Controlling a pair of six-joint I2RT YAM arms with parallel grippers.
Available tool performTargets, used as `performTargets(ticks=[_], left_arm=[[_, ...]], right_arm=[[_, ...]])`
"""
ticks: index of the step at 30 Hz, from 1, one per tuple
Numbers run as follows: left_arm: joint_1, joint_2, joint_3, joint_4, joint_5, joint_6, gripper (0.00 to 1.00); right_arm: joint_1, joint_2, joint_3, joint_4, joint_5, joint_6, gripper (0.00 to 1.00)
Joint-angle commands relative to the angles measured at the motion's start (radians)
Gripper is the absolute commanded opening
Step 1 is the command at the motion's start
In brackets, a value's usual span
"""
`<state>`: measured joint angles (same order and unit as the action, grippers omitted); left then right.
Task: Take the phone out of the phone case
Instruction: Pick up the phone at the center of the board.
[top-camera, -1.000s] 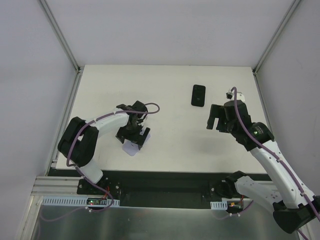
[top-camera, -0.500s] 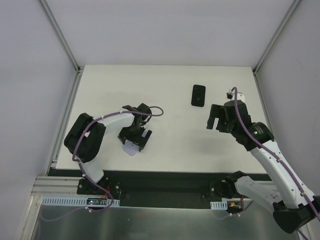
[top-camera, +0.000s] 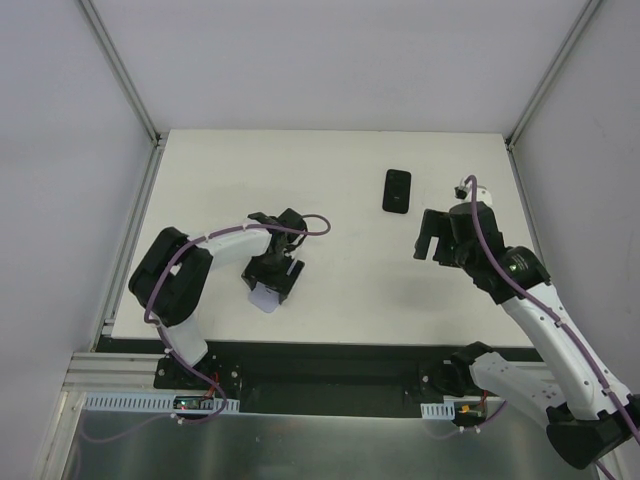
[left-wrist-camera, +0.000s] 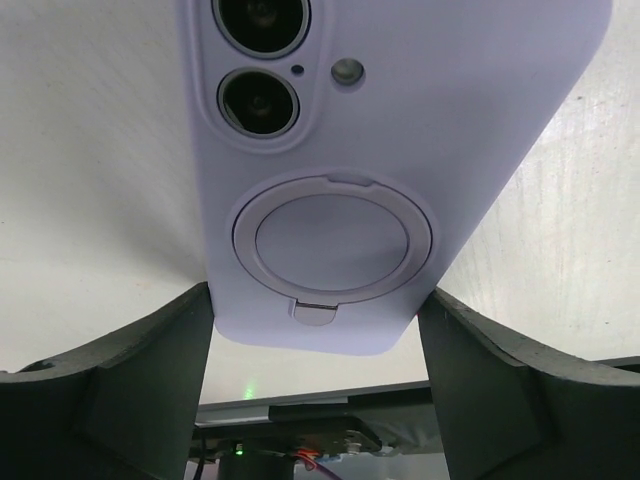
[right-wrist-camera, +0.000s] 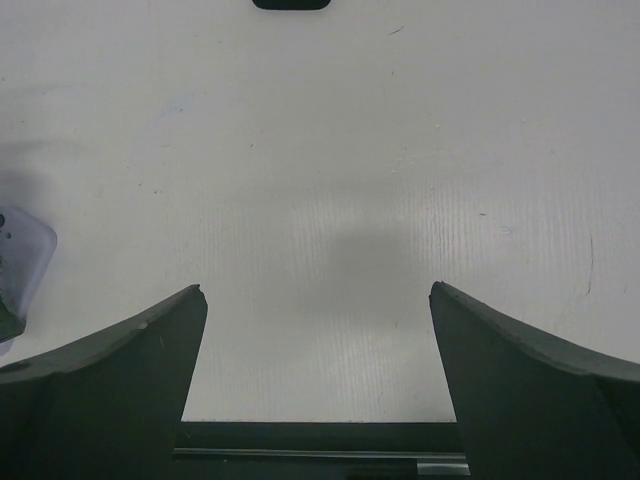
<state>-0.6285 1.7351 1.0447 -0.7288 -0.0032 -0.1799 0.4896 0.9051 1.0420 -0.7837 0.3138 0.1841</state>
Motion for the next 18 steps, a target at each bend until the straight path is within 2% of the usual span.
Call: performTargets(ticks=[1, 4, 7, 11, 15, 18], left_arm=[[-0.007, -0.068, 0.012, 0.035, 0.080, -0.046, 0.59], [-0.007, -0.120, 0.047, 0.060, 0.184, -0.075, 0.59], [-0.007, -0.167, 0.054, 0.101, 0.244, -0.107, 0.60], [-0.007, -0.204, 0.048, 0.143, 0.311, -0.139, 0.59], [-0.008, -0.213, 0.012, 0.232, 0.400, -0.197, 0.59], [-0.017, -0.215, -0.009, 0.262, 0.408, -0.222, 0.58]], right_arm=[[0.003, -0.017, -0.010, -0.012, -0.012, 0.026, 0.96], [0.001, -0.008, -0.030, 0.021, -0.068, 0.075, 0.96], [0.003, 0.000, -0.085, 0.117, -0.226, 0.161, 0.96], [0.003, 0.009, -0.218, 0.302, -0.460, 0.391, 0.96], [0.003, 0.069, -0.356, 0.474, -0.579, 0.624, 0.99], [0.004, 0.146, -0.369, 0.529, -0.642, 0.673, 0.93]])
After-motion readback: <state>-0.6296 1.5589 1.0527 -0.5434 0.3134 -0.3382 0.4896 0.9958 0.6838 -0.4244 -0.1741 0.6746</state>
